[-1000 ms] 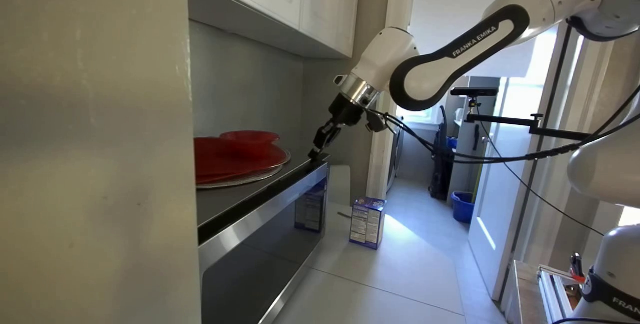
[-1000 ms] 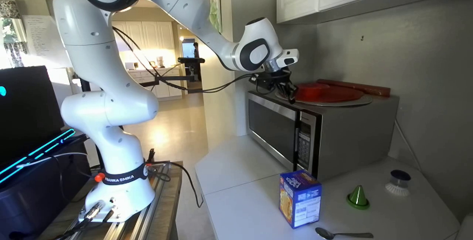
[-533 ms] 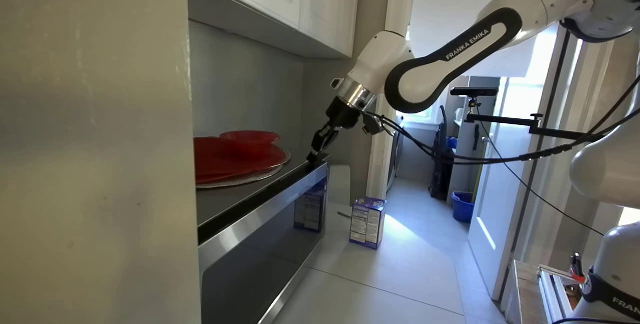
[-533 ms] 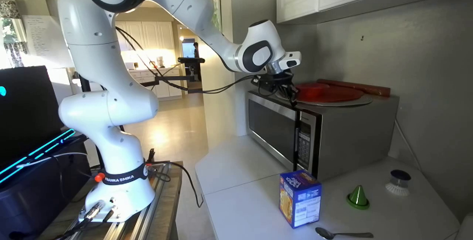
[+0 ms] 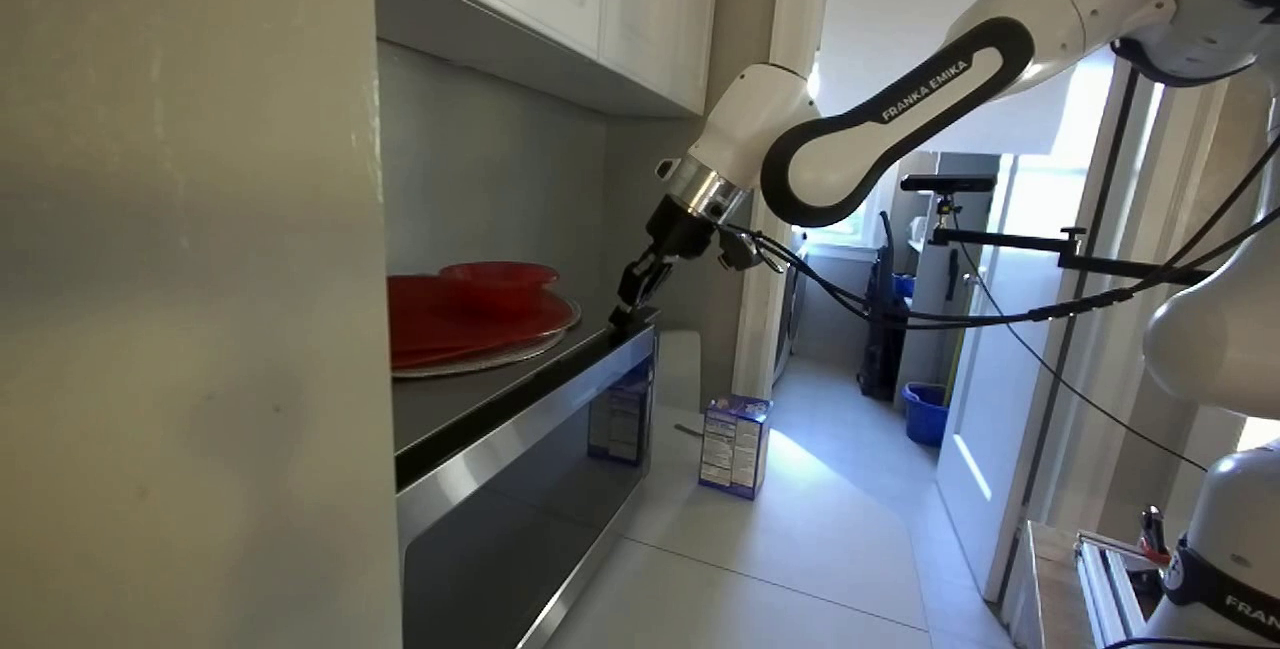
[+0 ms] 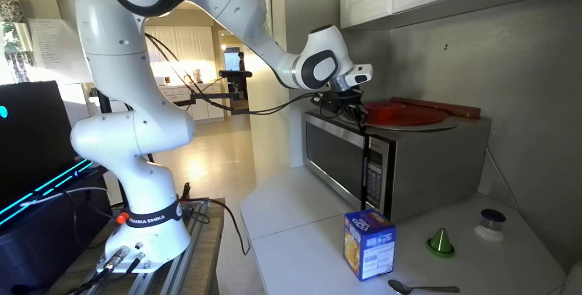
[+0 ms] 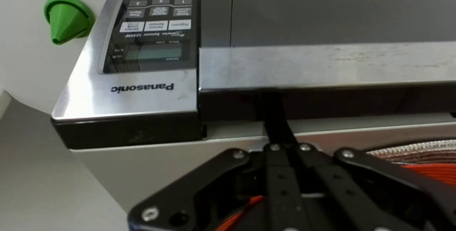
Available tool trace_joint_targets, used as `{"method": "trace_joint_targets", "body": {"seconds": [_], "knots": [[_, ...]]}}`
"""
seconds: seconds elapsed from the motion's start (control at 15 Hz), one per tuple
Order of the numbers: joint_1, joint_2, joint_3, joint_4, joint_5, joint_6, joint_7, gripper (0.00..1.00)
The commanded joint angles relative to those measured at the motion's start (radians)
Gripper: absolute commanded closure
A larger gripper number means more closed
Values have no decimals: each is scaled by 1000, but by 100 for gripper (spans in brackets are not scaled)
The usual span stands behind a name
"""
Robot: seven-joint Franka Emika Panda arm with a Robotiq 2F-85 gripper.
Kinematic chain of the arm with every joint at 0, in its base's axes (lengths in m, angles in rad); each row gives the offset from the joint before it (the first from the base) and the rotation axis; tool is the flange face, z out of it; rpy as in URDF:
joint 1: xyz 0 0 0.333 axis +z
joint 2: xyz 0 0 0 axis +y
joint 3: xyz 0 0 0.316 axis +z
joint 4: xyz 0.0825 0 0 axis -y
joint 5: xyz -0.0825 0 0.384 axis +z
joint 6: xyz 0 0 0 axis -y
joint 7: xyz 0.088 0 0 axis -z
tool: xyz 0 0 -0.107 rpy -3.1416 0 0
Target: Move the box from the front of the microwave and open the microwave door
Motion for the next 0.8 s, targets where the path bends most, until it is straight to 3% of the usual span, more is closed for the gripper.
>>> {"method": "trace_joint_targets", "body": {"seconds": [0.0, 0.4, 0.73], "knots": [[-37, -27, 1, -22, 2, -34, 5, 100], [-202, -1, 132, -60, 1, -68, -13, 100], [-405, 74, 315, -99, -29, -175, -11, 100]]}}
